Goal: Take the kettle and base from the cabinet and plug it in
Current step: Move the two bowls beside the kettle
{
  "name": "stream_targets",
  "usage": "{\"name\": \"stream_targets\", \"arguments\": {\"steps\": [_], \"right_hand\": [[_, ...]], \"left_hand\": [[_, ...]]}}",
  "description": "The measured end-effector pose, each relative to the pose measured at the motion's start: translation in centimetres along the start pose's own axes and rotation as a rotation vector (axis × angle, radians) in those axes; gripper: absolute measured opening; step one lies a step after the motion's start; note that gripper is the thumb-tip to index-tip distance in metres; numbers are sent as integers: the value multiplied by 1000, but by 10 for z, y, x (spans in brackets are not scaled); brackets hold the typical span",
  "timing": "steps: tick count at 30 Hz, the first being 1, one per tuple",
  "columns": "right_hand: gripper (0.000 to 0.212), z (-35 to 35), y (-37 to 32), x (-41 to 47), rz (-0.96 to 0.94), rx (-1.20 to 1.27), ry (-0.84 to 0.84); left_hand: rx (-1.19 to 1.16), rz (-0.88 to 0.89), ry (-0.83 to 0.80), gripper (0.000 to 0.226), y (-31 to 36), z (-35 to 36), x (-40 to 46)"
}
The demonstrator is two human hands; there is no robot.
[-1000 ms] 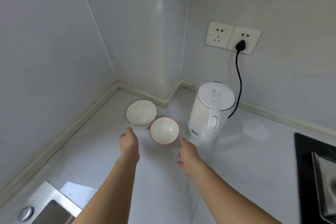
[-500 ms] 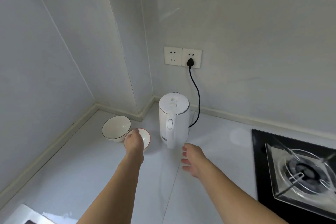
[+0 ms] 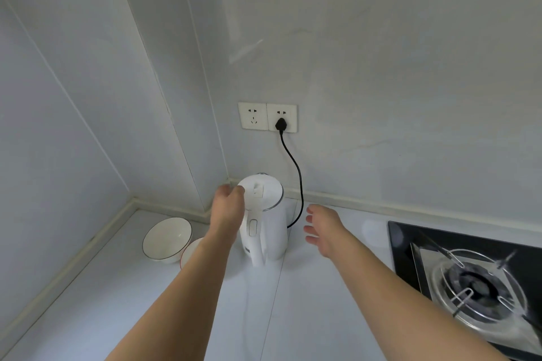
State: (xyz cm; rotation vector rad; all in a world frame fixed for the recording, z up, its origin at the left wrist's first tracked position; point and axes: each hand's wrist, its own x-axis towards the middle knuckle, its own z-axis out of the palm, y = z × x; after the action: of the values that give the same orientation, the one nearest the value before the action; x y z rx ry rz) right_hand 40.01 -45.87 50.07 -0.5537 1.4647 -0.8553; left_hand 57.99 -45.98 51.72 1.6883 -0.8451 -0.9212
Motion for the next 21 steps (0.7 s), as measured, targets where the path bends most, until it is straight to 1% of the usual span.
{"name": "stream_targets", "arguments": {"steps": [2, 3, 4, 6, 7, 9, 11, 13, 14, 16, 18, 19, 21], "right_hand": [[20, -3, -2, 6, 3, 1, 3], [23, -5, -3, 9, 5, 0, 2], [26, -7, -2, 12, 6, -4, 3], [32, -8, 0, 18, 22, -20, -5], [34, -7, 2, 21, 32, -33, -18], [39, -2, 10, 32, 74, -61, -48], [50, 4, 22, 45, 120, -84, -78], [60, 12, 35, 63, 167, -110, -88], [63, 16, 41, 72, 192, -118, -90], [68, 21, 52, 86, 232, -123, -92], [70, 25, 60, 103, 234, -125, -81], [68, 27, 63, 113, 221, -123, -69], [56, 33, 70, 128, 194, -112, -44]], "left_hand": [[69, 67, -35, 8, 1, 5, 2], [81, 88, -45, 17, 0, 8, 3], [73, 94, -57, 21, -1, 9, 3], [2, 44, -59, 12, -5, 11, 5], [-52, -29, -51, 15, -8, 10, 7], [-165, -240, -25, 30, -19, 8, 14], [-253, -425, -7, 45, -36, 6, 23], [-320, -560, -3, 61, -57, 8, 33], [-373, -611, -8, 65, -66, 10, 36], [-500, -712, -19, 70, -84, 16, 38], [-610, -794, -8, 67, -100, 20, 39], [-651, -819, 0, 66, -108, 23, 41], [-734, -853, 19, 63, -124, 27, 42]]}}
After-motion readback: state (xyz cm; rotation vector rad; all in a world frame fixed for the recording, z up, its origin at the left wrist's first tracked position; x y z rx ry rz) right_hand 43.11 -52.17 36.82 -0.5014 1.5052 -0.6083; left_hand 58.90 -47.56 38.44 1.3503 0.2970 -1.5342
